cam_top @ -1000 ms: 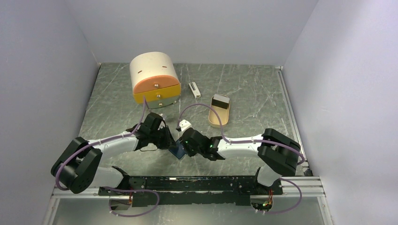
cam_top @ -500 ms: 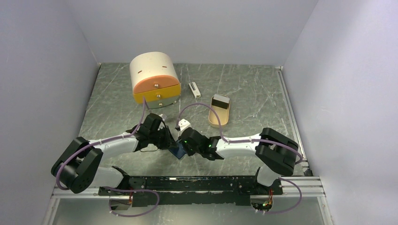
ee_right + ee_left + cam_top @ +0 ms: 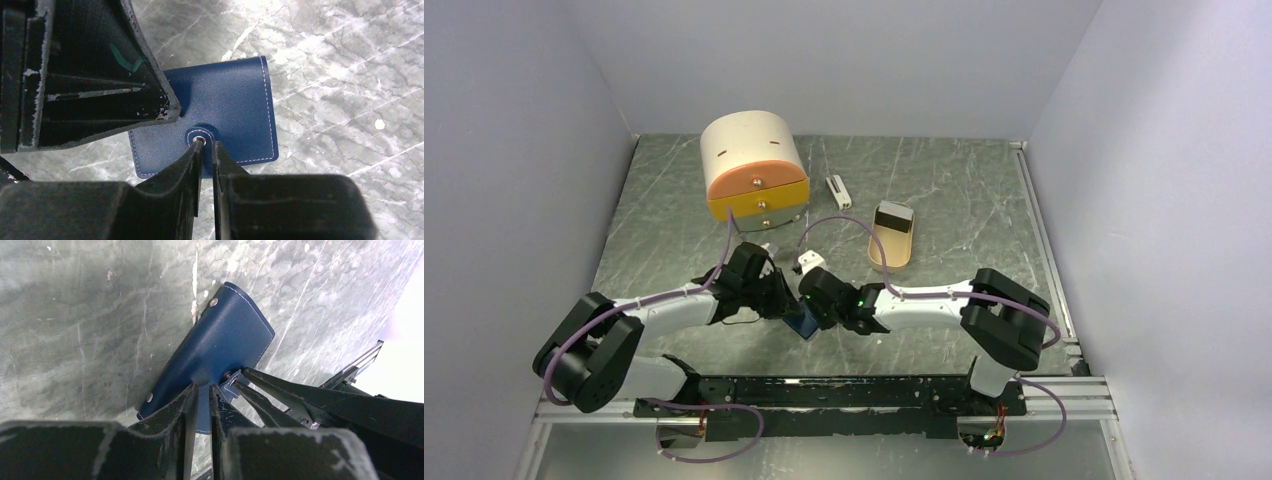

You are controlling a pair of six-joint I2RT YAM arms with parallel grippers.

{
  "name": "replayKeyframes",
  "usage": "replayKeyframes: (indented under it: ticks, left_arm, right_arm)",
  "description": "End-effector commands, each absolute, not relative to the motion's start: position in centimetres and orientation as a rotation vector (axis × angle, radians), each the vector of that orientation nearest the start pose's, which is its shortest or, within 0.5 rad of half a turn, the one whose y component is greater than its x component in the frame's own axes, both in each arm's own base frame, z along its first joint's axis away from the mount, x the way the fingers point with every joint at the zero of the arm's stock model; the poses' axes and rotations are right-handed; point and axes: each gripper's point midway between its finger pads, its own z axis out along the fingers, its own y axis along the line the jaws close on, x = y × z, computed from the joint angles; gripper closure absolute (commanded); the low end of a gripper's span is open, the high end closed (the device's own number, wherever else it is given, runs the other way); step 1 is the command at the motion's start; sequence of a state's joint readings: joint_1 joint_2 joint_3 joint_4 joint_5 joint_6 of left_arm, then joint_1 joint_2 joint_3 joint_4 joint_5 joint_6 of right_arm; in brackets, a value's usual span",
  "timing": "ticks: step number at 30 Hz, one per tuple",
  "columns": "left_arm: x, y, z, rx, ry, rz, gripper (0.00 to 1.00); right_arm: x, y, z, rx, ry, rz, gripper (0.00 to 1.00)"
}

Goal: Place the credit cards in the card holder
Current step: Close the card holder at the center of the board.

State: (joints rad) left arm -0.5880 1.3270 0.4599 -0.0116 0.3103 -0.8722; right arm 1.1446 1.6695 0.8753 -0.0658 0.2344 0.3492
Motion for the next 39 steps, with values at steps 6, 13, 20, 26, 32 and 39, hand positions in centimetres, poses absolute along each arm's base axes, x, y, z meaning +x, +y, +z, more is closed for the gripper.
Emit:
replayKeyframes:
  ticks: [6, 13, 20, 26, 32, 39]
  left_arm:
    - [18.1, -22.0, 1.4, -0.246, 2.688, -0.93, 0.78]
    - [17.9, -22.0, 1.3, -0.244, 2.681, -0.941, 0.78]
    - [17.7, -21.8, 1.2, -0.244, 2.676, -0.942, 0.78]
    - [17.9, -21.6, 1.5, -0.249, 2.655, -0.935, 0.78]
    - [17.9, -21.4, 1.3, -0.233, 2.663, -0.913, 0.78]
    - [18.1, -22.0, 1.5, -0.208, 2.649, -0.955, 0.79]
  right_arm:
    - [18.0, 31.9, -0.7, -0.819, 2.495, 0.264, 0.84]
    - [17.2, 31.3, -2.9, -0.859, 2.608, 0.217, 0.83]
    - [16.9, 30.6, -4.1, -0.884, 2.686, 0.164, 0.84]
    - [15.4, 29.4, -5.9, -0.932, 2.815, 0.097, 0.84]
    - [14.1, 28.2, -7.5, -0.978, 2.918, 0.02, 0.83]
    - [12.6, 25.7, -8.1, -1.027, 2.996, -0.142, 0.82]
